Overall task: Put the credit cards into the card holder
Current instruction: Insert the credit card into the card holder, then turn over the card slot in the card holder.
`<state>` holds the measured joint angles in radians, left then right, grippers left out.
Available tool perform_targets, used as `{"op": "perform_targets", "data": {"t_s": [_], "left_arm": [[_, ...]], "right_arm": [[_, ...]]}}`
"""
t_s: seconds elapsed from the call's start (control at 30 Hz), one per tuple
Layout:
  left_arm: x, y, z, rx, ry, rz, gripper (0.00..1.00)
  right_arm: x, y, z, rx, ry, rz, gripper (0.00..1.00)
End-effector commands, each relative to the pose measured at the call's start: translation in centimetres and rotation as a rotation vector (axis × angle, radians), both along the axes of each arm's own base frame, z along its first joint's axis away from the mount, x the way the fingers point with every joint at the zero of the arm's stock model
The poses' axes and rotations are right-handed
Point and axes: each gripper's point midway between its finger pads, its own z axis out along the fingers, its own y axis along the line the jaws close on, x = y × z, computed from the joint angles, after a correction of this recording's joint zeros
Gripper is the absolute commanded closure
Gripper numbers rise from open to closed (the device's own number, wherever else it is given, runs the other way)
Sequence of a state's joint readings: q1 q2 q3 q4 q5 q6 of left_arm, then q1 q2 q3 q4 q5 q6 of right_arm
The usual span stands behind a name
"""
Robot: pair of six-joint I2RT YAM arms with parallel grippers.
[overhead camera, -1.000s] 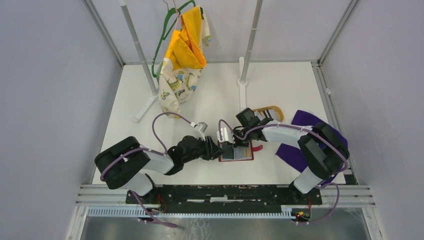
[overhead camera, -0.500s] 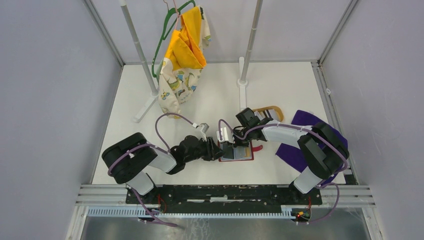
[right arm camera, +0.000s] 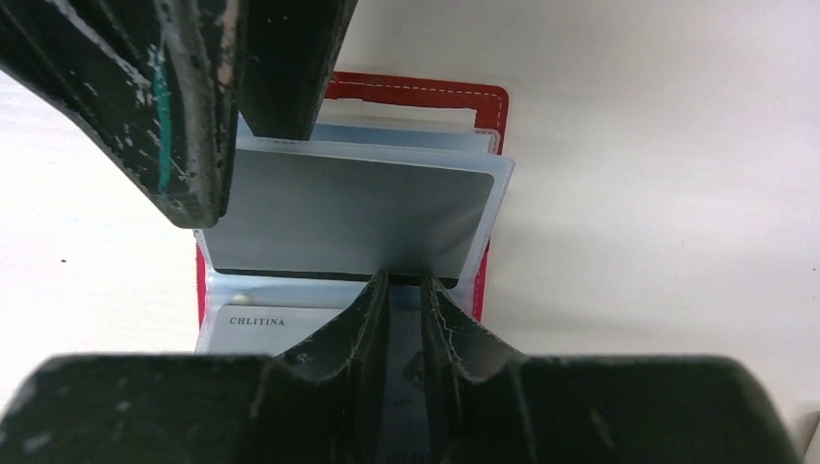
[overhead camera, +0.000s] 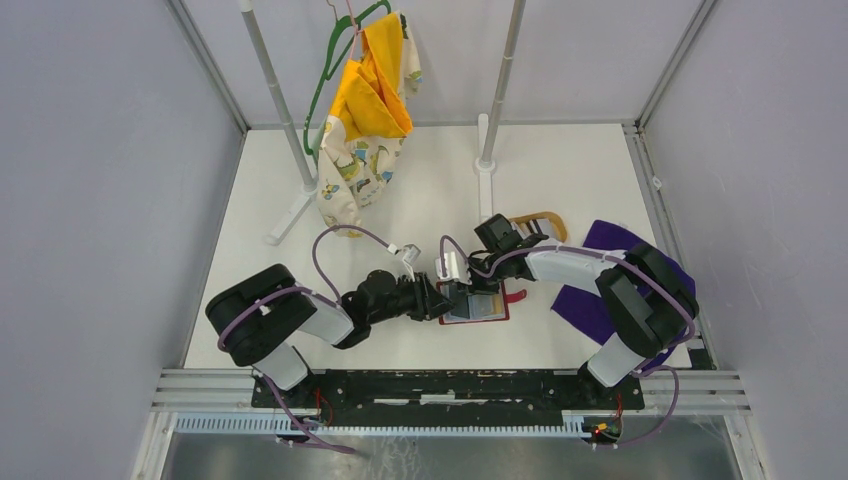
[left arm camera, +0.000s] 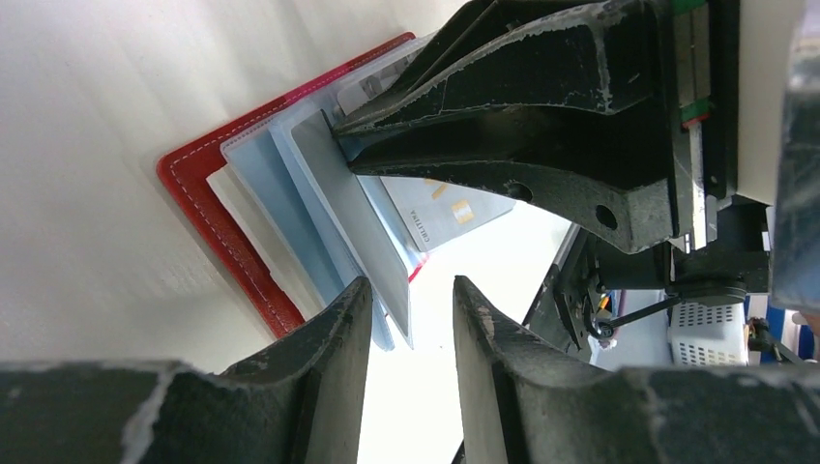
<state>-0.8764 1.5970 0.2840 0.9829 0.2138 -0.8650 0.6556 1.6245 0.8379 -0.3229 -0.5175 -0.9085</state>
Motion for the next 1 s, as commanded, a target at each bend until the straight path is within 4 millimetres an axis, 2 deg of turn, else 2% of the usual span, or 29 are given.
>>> {"op": "perform_targets", "data": {"t_s": [0.0,0.17,0.5,0.73,0.87,0.97], "left_arm": [[0.5,-1.2,2.7,-0.093,-0.034,-0.015,0.57],[0.5,-1.1,2.6,-0.075,-0.031,-0.011,0.57],[0.4,-1.7,4.1,-0.085,-0.060,-0.049,0.58],[0.5,-2.5,3.6,-0.093,-0.041,-0.068,0.58],[0.8,-1.7,2.9,-0.050,-0.040,-0.033,0.58],[1.0,-0.8,2.2,0.007,-0.042,0.000,0.57]], "right_arm": [[-0.8,-0.7,0.0,-0.017,0.052,-0.018,0.75],[-0.8,-0.8,0.2,-0.002,0.062,-0.025,0.74],[-0.9,-0.3,1.7,0.077,0.098,-0.031,0.67],[-0.8,-0.4,2.7,0.125,0.118,-0.042,0.65],[-0.7,-0.6,2.3,0.119,0.122,-0.056,0.66],[-1.0,-0.7,1.5,0.101,0.147,-0.058,0.70]]}}
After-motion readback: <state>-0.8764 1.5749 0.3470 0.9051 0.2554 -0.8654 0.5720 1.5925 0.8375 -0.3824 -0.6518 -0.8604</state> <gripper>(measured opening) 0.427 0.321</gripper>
